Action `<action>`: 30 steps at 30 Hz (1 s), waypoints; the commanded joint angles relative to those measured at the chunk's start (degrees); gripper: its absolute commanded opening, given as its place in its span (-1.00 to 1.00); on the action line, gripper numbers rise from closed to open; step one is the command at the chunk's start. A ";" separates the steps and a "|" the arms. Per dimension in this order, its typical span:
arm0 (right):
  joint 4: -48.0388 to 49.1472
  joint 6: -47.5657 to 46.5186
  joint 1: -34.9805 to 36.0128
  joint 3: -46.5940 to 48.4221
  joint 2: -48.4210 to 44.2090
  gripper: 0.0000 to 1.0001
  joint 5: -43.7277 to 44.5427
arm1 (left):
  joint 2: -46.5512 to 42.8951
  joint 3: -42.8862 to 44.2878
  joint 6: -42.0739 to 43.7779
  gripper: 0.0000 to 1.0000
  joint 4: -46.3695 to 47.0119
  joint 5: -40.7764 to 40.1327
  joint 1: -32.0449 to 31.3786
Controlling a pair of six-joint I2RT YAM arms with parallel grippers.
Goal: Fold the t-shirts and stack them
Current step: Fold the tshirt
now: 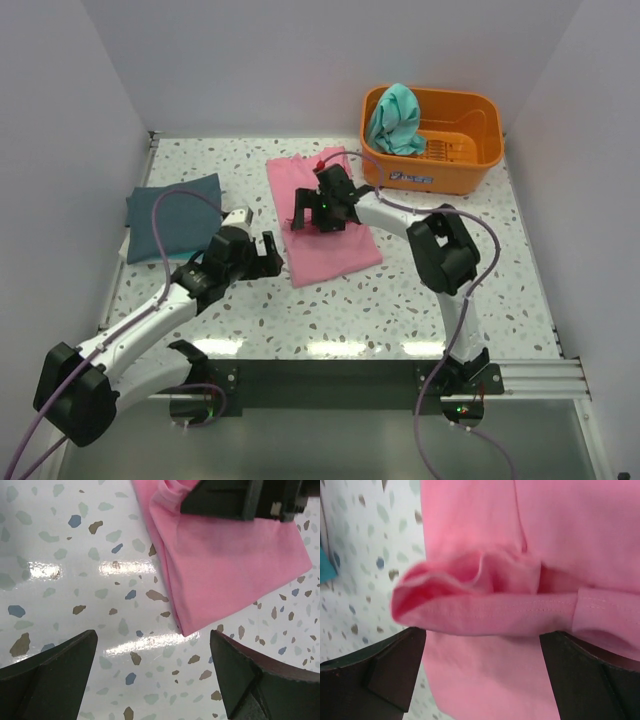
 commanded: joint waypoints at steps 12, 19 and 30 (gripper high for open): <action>-6.60 -5.92 -1.03 18.85 1.39 0.97 15.62 | 0.62 -2.46 -1.12 1.00 4.79 6.02 0.22; -5.57 3.11 -6.21 -18.35 -25.41 0.97 16.25 | 8.16 -3.08 -2.26 1.00 14.63 11.39 -3.20; -0.28 7.44 -14.56 -38.56 -37.13 0.90 8.25 | 19.96 -0.79 -1.91 0.42 19.74 9.99 -7.60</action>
